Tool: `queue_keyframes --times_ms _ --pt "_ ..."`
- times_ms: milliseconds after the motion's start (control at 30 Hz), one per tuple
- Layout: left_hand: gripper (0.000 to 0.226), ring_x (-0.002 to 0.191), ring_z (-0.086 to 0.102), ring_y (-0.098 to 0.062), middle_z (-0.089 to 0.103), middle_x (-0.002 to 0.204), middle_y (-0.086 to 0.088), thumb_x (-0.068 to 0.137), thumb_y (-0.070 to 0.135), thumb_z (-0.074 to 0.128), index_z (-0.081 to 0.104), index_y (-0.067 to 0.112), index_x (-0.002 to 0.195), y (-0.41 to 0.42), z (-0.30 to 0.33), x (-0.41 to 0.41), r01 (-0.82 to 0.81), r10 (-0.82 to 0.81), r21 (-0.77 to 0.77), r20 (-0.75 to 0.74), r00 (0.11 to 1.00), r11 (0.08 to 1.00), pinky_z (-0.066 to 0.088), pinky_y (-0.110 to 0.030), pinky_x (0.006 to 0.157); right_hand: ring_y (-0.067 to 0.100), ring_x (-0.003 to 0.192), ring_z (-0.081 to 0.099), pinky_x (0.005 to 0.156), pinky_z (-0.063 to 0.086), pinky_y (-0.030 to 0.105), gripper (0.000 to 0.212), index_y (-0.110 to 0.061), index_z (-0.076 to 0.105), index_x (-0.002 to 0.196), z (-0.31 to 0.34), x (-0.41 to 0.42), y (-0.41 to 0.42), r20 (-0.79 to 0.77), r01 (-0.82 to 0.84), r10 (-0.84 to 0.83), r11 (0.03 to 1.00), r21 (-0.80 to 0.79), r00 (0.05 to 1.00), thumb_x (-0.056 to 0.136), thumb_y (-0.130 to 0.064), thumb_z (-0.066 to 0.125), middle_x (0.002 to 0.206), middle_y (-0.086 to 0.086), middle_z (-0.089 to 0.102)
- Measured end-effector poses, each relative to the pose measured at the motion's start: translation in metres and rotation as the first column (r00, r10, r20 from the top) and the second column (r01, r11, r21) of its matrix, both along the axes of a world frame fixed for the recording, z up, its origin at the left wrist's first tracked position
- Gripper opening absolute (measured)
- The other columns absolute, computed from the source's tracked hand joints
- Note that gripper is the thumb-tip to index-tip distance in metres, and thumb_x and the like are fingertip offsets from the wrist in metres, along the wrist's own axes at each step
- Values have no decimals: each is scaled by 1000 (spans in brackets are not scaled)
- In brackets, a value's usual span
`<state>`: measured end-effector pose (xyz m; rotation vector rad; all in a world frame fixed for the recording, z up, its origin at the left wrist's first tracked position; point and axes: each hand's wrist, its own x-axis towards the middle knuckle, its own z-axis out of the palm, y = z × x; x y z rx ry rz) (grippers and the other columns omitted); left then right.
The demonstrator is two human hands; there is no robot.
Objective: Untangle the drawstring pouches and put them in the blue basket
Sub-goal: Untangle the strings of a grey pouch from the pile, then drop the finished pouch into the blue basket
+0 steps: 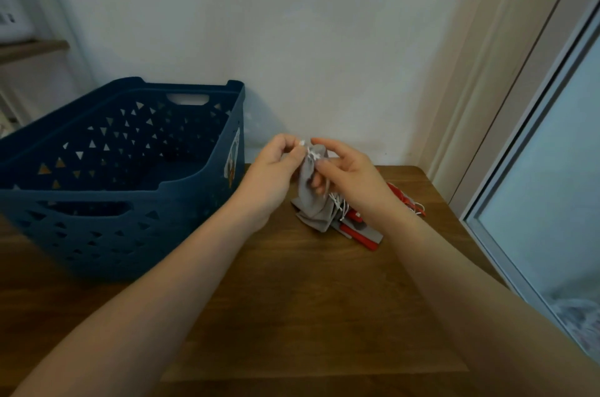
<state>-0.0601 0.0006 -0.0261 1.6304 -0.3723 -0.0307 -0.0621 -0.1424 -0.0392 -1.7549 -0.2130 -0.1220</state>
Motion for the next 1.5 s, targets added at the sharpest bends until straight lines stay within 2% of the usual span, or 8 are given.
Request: queue_keyframes --times_ms 100,200,400,567,833,1133,1300,1500 --pt "11 57 56 -8 58 69 0 99 18 45 51 15 90 9 27 -4 -49 54 -61 78 996 997 50 -22 59 10 60 61 59 50 24 8 -15 56 100 16 10 20 75 -39 33 997 70 997 95 -13 51 63 -3 65" --pt "16 86 59 -3 59 101 3 94 16 53 47 20 108 28 44 2 -227 177 124 326 929 966 49 -18 73 16 68 64 62 53 28 4 -14 54 94 38 23 47 153 -21 5 995 97 988 96 -15 50 75 3 67" --pt "34 115 44 -31 44 126 -19 86 13 58 52 2 118 103 54 20 -731 266 237 824 501 640 39 -32 90 19 90 64 83 51 32 9 -7 59 99 74 61 115 281 -84 97 995 -60 955 92 -10 56 96 10 67" --pt "20 104 49 -26 54 111 -8 91 17 54 59 8 108 138 46 32 -650 132 508 722 680 565 37 -29 82 17 95 57 85 46 34 18 -10 67 105 60 86 142 46 -130 211 744 -655 976 89 -13 60 102 2 64" --pt "16 85 56 -17 59 94 1 94 26 48 59 16 98 126 49 27 -489 45 624 588 807 610 50 -40 78 5 116 42 93 31 20 36 -17 61 115 54 87 96 110 39 -7 956 -290 994 87 0 45 124 -5 53" --pt "20 91 54 -21 57 101 -2 97 29 41 54 15 101 11 35 15 -372 -210 762 543 813 530 46 -36 74 22 102 58 83 44 33 11 -14 64 93 -59 89 -20 -144 171 -289 827 -536 946 91 -20 55 102 3 64" --pt "18 89 58 -20 61 99 -3 95 26 47 58 15 104 -5 -2 41 -231 -107 783 353 929 578 51 -35 74 27 106 54 86 40 38 18 -22 58 104 -86 90 -24 80 196 -247 491 -849 966 87 -28 61 110 3 62" --pt "34 94 60 -19 60 121 -5 95 18 50 46 19 129 -9 -46 69 -140 -39 825 193 980 548 54 -36 79 25 119 42 88 30 32 19 -31 58 109 -96 91 -33 230 389 -327 596 -703 917 92 -26 53 116 -1 59"
